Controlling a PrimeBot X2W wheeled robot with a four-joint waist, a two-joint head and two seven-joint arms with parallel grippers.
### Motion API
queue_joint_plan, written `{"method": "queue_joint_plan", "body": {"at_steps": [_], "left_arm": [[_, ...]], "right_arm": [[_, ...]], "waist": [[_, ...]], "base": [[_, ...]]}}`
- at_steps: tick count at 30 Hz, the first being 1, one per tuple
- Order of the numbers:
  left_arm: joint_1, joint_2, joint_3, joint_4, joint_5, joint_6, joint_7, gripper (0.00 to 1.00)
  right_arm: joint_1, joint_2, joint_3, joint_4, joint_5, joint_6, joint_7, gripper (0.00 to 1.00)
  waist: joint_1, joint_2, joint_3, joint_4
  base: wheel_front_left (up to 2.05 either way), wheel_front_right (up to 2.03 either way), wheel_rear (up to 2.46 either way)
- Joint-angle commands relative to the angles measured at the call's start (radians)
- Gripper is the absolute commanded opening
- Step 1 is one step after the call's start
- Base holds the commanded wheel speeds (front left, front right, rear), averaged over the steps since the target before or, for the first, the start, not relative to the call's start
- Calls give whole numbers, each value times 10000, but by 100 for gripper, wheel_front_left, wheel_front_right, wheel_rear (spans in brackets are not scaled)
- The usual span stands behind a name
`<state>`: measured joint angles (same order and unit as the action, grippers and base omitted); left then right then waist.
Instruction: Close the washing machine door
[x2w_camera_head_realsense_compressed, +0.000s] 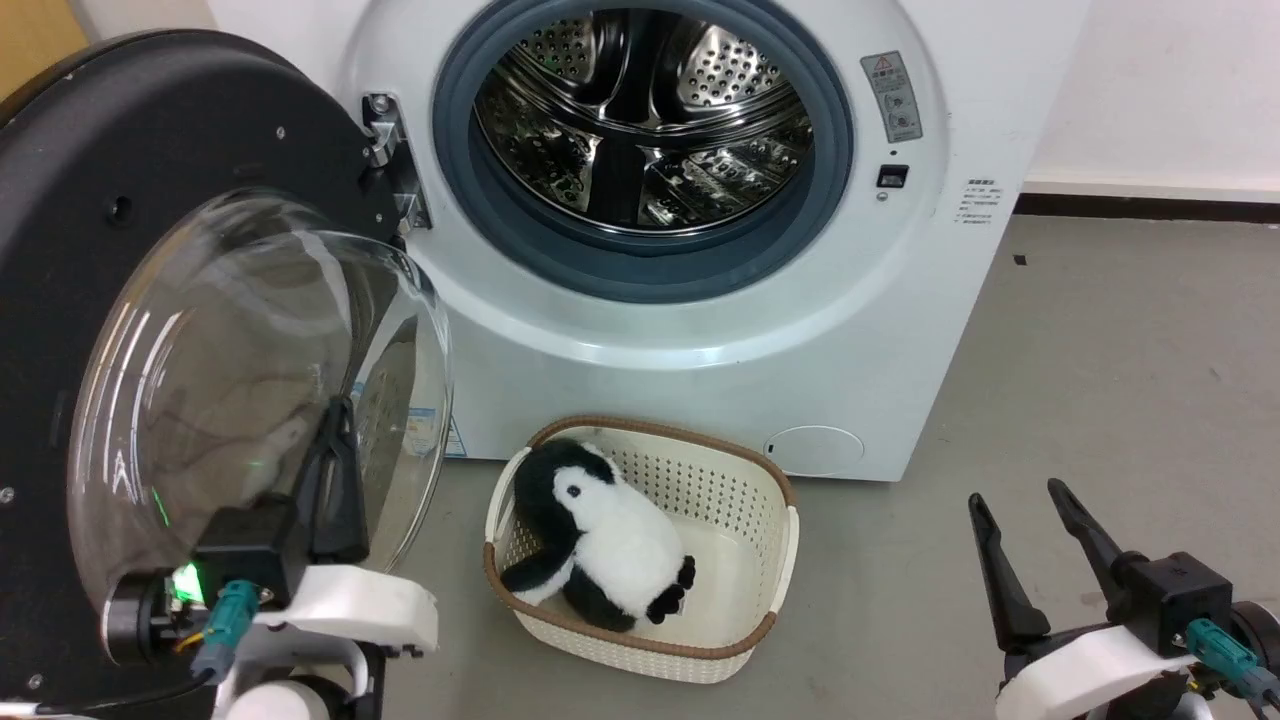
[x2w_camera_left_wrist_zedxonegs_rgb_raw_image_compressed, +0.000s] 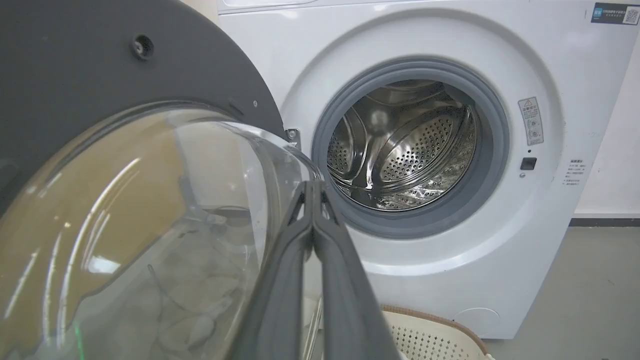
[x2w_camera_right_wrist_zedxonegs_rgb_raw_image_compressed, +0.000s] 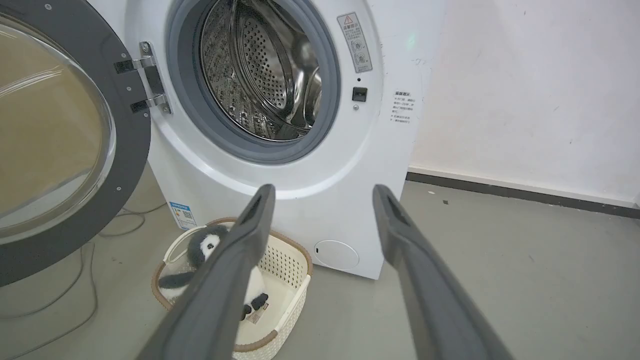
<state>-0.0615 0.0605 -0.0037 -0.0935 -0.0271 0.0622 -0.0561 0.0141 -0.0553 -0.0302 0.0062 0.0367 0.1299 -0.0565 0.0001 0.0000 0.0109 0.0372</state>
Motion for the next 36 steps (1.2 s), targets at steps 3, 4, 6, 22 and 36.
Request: {"method": "queue_joint_plan", "body": {"at_steps": [3,4,6,22,36], "left_arm": [[-405,86,201,-315,-116,-53,-154,0],[-481,91,269,-388,-146,-81,-175,0],[-642,99,415,-537,-203,-141,-217,0],[-2381,-66,2012,-1326,-1314,-893,-550,0],[-3820,395,3741,-1280,-2439,-1235,-842,0]], "right_arm": [[-110,14,-79,-13,133,2,-151,100],[-114,14,-90,-15,143,2,-172,100],[-121,15,-112,-12,158,2,-214,100],[-218,22,-335,-24,255,3,-548,100],[-315,27,-440,9,331,4,-839,100]], "waist": [[-1,0,39,151],[-1,0,48,195],[-1,0,66,284],[-1,0,289,1181],[-1,0,470,2036]], "base": [[0,0,0],[0,0,0],[0,0,0],[0,0,0],[0,0,0]]}}
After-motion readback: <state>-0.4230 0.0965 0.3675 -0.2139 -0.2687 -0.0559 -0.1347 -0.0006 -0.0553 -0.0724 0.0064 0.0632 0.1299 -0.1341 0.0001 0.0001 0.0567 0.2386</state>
